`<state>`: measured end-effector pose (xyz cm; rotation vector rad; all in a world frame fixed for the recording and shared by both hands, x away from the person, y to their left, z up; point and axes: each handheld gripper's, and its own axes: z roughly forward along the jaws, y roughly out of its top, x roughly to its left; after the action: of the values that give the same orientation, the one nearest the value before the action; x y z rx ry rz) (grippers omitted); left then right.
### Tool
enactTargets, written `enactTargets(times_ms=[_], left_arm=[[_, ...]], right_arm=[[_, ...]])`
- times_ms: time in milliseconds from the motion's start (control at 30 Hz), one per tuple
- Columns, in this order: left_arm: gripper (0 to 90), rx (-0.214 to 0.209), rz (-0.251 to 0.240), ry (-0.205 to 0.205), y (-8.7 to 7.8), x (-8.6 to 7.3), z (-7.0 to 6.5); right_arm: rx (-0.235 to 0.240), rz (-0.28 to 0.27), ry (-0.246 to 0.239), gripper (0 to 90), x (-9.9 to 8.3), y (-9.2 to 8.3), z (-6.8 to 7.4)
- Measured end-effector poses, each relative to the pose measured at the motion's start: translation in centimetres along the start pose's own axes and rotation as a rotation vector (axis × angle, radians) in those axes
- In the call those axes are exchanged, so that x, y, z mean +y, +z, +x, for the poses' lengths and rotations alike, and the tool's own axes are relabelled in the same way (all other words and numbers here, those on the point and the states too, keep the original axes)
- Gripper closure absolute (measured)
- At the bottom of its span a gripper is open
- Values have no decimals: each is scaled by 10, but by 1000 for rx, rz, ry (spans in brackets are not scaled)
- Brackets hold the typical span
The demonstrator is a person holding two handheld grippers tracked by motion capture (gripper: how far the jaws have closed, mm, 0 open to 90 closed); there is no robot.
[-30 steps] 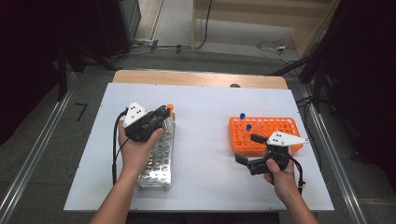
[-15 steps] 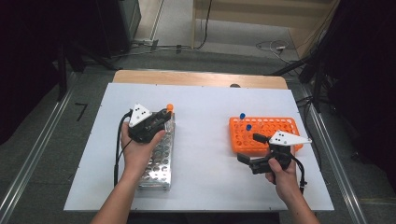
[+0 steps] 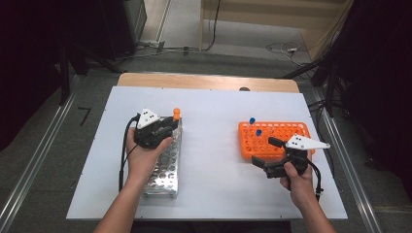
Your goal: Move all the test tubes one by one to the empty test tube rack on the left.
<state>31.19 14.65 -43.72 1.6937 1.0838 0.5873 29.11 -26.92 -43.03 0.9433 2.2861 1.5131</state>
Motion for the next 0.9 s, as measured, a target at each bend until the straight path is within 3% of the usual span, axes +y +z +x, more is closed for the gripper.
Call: enactTargets(times_ms=[200,467,600,900], left_arm=[[575,-18,7,-18,-3,1,-1],[362,-79,-36,-18,-15,2,-9],[232,-116,-52,-33,-21,3,-14],[21,-193,-49,-17,-28,3,-31]], right_arm=[[-25,-13,9,0,2,-5,-9],[-95,-28,62,30,3,-9,-31],[-117,-11,94,62,1,-4,-41],[-182,34,157,206,-5,14,-61]])
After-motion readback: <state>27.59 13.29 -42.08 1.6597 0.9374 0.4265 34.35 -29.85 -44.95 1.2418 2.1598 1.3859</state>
